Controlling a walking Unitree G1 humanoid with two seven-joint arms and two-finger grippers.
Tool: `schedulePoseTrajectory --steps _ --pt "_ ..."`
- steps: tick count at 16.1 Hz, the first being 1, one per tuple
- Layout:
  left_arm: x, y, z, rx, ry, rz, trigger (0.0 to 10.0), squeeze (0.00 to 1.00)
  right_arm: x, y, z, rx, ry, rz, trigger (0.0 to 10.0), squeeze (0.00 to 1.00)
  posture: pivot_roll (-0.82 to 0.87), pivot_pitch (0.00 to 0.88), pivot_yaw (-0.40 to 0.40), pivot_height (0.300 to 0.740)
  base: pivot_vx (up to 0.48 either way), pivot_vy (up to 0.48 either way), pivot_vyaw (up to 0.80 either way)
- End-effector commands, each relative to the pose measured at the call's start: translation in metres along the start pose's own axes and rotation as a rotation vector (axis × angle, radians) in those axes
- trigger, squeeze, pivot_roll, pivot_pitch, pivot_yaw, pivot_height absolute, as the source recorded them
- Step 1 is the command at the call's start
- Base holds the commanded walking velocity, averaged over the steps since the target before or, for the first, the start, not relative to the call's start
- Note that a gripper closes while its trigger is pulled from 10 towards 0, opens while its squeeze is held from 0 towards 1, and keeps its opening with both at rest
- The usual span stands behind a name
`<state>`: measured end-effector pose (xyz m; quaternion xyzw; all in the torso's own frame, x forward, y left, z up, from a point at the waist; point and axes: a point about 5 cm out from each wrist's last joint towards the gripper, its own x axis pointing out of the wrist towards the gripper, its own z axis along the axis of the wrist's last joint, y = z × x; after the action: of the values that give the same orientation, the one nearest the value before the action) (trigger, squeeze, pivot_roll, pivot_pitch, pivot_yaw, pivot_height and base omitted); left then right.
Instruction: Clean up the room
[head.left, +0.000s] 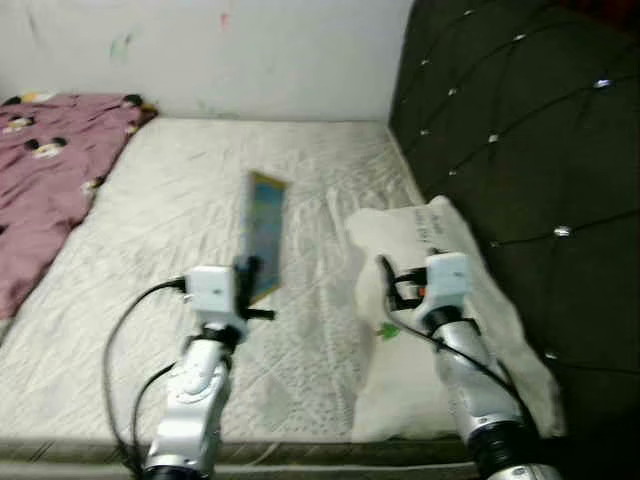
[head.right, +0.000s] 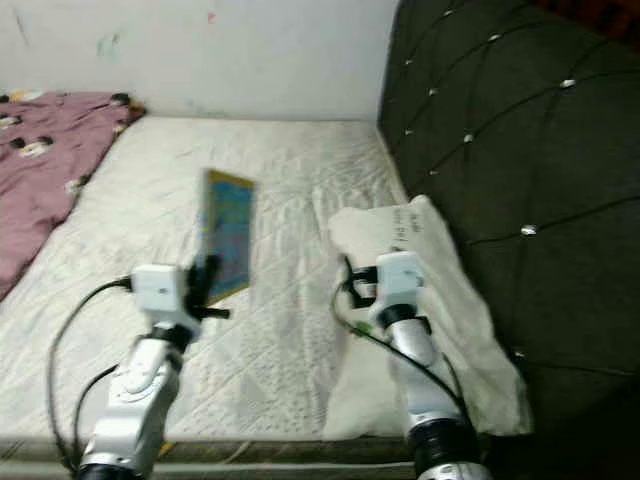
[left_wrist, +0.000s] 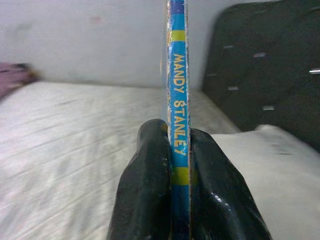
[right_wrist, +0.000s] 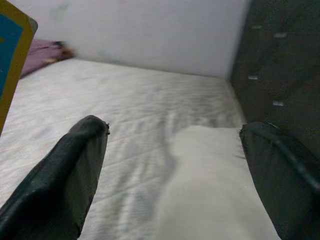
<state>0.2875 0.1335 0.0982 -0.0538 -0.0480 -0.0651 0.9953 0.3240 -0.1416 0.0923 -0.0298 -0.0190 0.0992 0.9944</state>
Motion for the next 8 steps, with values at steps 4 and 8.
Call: schedulePoseTrajectory --steps 4,8 --pt "0.001 -0.002 0.007 0.016 -0.024 0.013 10.0 0.0 -0.004 -0.005 0.0 -0.025 -0.007 0.003 10.0 0.0 0.01 0.0 0.008 0.74 0.0 0.0 0.34" --pt "-0.012 0.009 0.006 0.014 -0.004 0.066 10.0 0.0 -0.01 -0.013 -0.002 -0.025 0.016 -0.022 10.0 0.0 0.02 0.045 -0.019 0.74 0.0 0.0 0.2"
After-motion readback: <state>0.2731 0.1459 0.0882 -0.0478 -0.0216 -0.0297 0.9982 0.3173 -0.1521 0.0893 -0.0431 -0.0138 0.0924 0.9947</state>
